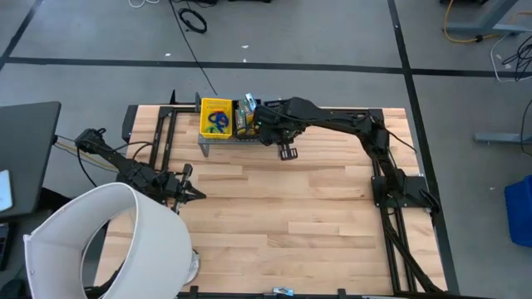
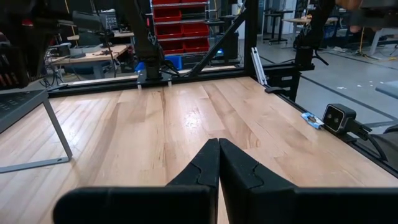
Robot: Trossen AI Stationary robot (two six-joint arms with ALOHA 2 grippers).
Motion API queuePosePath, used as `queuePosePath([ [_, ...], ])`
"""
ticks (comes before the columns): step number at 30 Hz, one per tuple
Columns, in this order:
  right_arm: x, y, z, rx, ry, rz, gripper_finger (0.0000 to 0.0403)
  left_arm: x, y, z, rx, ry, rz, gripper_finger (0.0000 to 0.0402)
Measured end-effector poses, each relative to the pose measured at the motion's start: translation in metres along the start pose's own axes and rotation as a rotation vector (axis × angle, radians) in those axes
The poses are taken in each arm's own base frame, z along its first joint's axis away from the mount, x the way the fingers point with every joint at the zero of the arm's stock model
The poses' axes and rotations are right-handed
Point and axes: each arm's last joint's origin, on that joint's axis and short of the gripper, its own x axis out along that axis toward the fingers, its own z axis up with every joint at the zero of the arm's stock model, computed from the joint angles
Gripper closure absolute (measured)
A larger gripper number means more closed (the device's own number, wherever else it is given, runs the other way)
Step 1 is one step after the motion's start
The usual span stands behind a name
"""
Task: Pick & Place Office Desk Supplies
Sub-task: Put the black bin on the shelf
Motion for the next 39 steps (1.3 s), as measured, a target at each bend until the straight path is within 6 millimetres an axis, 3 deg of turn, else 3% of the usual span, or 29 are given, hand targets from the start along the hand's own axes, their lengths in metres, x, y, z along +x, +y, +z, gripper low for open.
queuePosePath([
  [20,0.003,0.007,0.007,-0.070,-0.016,0.003,0.0369,0.000,0.000,0.000,-0.001,0.000,-0.005,0.0393],
  [39,0.001,0.009,0.020,-0.144,-0.079,-0.115,0.0258,0.000,-0.001,0.000,-0.001,0.000,-0.019,0.0393],
])
